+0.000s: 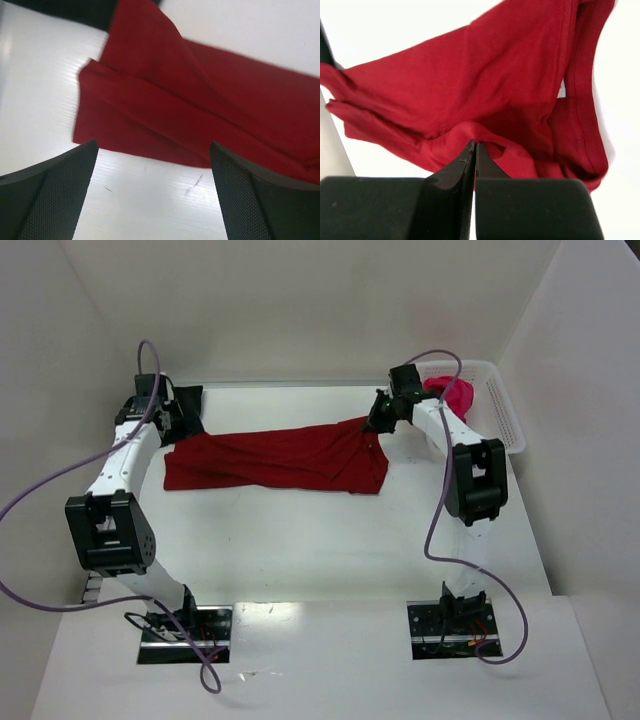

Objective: Fold and stack the t-shirts
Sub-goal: Fold the other side of the tshirt into a rectangle

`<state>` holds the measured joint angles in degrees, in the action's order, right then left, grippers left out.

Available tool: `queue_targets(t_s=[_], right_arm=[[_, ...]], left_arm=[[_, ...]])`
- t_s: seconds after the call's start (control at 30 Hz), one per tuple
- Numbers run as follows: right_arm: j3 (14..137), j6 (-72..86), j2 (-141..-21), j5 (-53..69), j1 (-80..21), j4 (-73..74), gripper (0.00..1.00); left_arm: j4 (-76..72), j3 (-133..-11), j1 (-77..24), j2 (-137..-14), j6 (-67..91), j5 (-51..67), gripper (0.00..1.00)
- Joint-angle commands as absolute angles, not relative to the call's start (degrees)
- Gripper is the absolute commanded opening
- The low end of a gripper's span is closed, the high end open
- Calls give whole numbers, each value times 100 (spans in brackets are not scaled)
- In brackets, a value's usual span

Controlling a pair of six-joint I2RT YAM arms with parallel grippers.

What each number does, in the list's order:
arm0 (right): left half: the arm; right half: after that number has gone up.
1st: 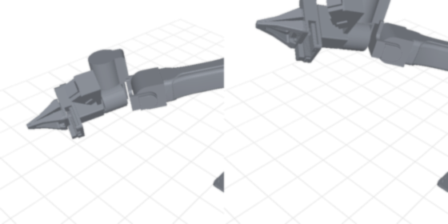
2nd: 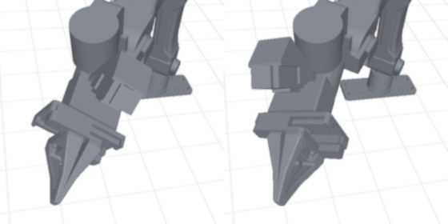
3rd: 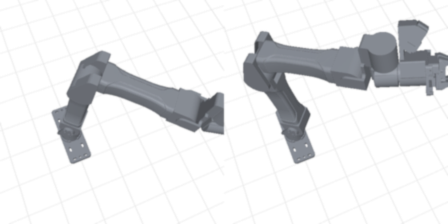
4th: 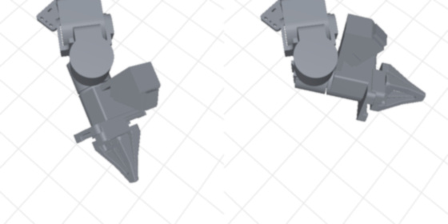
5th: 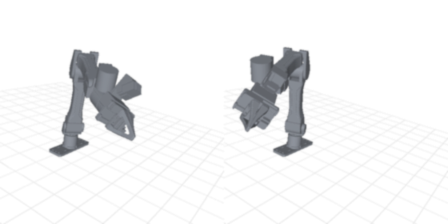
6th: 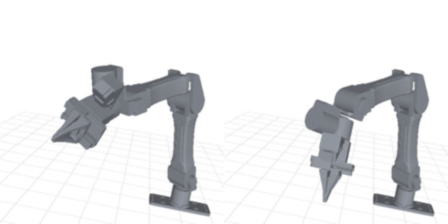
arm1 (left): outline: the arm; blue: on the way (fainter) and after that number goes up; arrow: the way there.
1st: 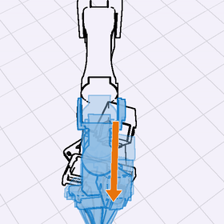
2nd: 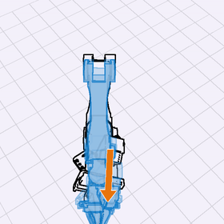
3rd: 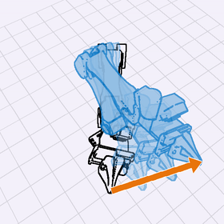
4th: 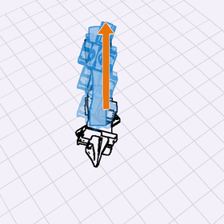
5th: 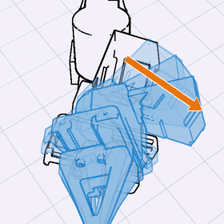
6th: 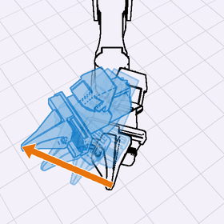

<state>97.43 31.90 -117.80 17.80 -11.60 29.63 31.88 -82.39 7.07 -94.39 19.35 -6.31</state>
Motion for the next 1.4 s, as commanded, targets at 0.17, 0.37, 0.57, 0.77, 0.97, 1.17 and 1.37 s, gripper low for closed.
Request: queue_targets(t_s=[0.17, 0.37, 0.57, 0.77, 0.97, 1.17, 1.37], right_arm=[[10107, 3506, -12208, 1486, -1222, 2918, 0], [10696, 3560, -12673, 1187, -1222, 3076, 5], [10968, 3726, -12894, 1186, -1222, 3137, 16], [10881, 3657, -13008, 1126, -1222, 3270, 56], [10223, 3463, -12157, 1125, -1222, 3279, 75], [9809, 3410, -11365, 1318, -1564, 3366, 67], [9748, 3805, -11443, 1205, -2442, 3480, 63]], left_arm=[[2954, -7682, 273, -9483, 1784, 254, 100], [2953, -7682, -26, -9738, 1723, 255, 100], [2892, -7682, -290, -10002, 1661, 255, 100], [2787, -7629, -343, -10204, 1661, 202, 100], [2786, -7743, -343, -10318, 1661, 255, 100], [2786, -7796, -343, -10371, 1661, 307, 100], [2786, -7796, -448, -10319, 1661, 246, 100]])
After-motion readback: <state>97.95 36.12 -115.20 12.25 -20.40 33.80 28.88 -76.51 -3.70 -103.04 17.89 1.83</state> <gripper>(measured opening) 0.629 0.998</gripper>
